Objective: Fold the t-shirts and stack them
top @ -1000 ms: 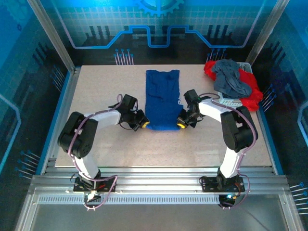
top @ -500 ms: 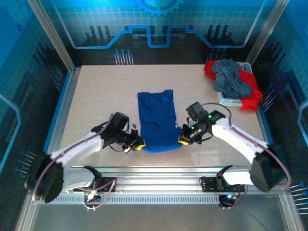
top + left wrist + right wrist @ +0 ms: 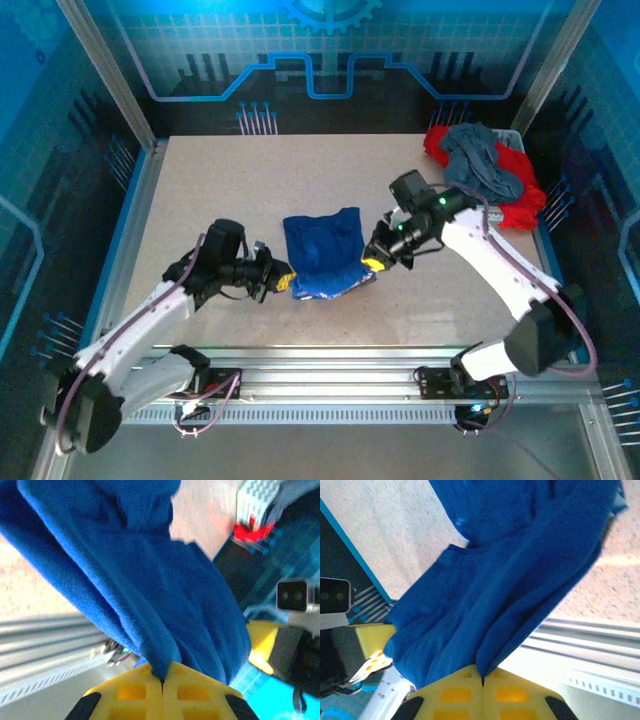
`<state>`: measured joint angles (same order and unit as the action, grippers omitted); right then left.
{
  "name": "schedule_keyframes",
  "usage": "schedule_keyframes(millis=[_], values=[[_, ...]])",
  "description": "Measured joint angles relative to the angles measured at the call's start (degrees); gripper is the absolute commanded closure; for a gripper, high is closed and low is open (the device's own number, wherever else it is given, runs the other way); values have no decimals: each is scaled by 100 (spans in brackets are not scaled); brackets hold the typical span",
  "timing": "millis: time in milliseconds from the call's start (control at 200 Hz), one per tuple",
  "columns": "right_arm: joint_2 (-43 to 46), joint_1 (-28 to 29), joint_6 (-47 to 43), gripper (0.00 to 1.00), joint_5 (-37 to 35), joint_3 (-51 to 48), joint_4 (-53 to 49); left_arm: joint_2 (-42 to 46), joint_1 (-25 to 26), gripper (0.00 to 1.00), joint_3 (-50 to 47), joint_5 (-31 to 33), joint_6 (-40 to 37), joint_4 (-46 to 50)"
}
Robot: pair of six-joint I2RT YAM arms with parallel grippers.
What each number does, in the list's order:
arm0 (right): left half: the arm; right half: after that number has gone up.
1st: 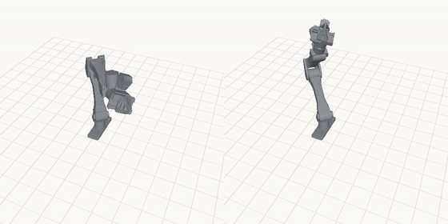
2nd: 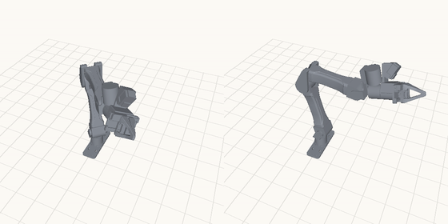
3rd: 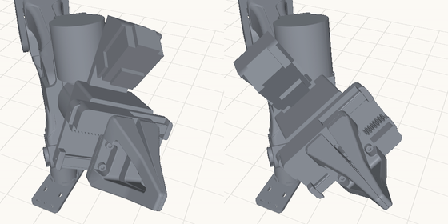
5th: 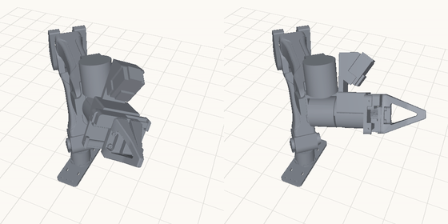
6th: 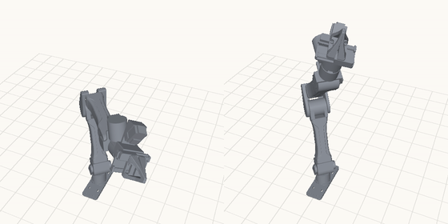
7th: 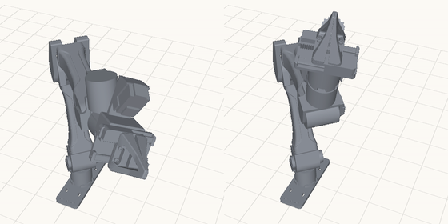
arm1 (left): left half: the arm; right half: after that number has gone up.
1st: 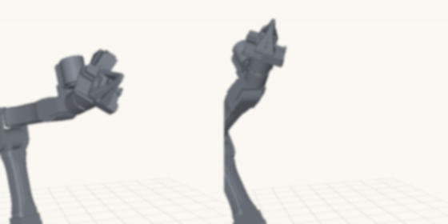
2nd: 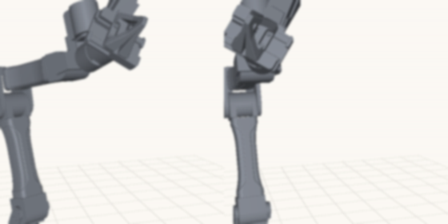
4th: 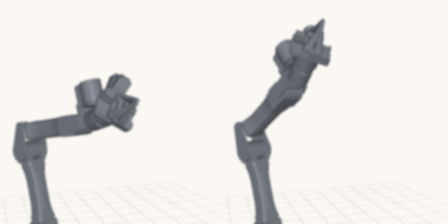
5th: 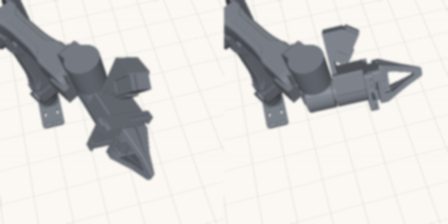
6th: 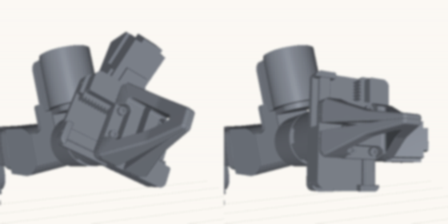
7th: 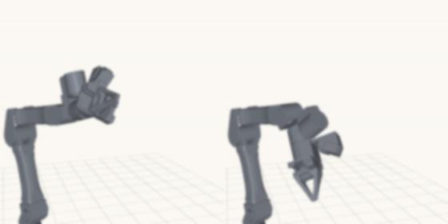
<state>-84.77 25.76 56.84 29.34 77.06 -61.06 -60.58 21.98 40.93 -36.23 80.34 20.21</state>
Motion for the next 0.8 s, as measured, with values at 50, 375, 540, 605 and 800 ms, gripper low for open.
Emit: schedule_keyframes(millis=[50, 375, 540, 605, 800], values=[[-442, -160, 2, 100, 70, 308, 15, -448, -240, 100, 201, -13, 87, -66], [-4258, -778, 11, 63, 105, 4044, 85, -4166, -1377, 66, 3230, -103, -542, 35], [-6070, -935, -92, 45, -92, 6192, 59, -5281, -1687, 45, 4046, 22, -1082, 223], [-6306, -988, -190, 45, -256, 6408, 37, -5386, -1788, 42, 4081, 98, -1248, 199], [-5383, -1021, -557, 44, -868, 5176, 216, -4583, -1838, 46, 3501, 267, -1628, -61]])
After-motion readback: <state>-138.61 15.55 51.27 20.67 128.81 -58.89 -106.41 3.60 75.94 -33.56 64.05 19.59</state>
